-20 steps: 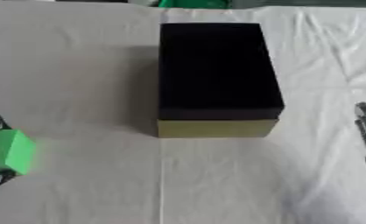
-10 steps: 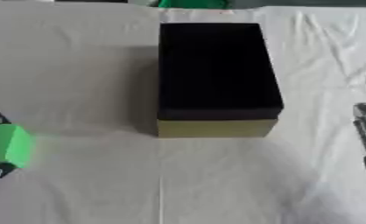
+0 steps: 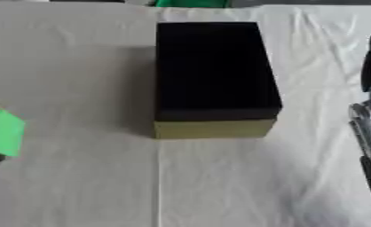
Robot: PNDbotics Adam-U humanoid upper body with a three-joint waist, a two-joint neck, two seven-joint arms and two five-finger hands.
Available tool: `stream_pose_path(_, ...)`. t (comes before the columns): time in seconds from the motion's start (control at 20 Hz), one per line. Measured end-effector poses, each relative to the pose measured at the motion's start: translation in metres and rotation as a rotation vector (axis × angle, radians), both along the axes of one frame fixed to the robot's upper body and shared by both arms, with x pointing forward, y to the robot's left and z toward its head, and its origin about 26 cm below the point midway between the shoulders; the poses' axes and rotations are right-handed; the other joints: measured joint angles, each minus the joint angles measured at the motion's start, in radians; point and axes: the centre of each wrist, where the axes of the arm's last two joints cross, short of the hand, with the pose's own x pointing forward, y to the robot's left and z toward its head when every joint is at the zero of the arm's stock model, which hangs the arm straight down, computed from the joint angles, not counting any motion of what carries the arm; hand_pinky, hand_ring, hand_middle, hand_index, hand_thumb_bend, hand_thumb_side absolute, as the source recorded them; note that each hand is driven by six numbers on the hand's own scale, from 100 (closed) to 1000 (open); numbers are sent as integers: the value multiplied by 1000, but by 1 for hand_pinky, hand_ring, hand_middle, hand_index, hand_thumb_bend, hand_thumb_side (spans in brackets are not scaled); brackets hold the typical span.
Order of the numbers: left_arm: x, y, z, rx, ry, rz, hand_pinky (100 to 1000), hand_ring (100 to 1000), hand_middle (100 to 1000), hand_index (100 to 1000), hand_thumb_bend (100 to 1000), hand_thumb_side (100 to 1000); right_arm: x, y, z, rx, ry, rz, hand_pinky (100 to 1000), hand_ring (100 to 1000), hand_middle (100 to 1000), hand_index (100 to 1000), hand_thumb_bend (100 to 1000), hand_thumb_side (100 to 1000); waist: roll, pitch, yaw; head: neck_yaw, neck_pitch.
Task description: Pick up objects on the table and place them in the box.
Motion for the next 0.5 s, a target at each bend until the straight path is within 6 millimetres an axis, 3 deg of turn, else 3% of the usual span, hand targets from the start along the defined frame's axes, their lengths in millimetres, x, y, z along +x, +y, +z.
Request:
stream_pose_path(0.35,0,-9,22,-19,-25,-62,580,641,661,719,104,386,0,0,0,-1,3,-1,868,786,805,819,100,1000,6,-3,3,-15,1)
stream_pose_path(0.5,0,-23,38,-38,-80,-108,569,635,649,711,100,388,0,0,-1,-1,6,-1,868,786,805,819,100,1000,7,-6,6,-25,4)
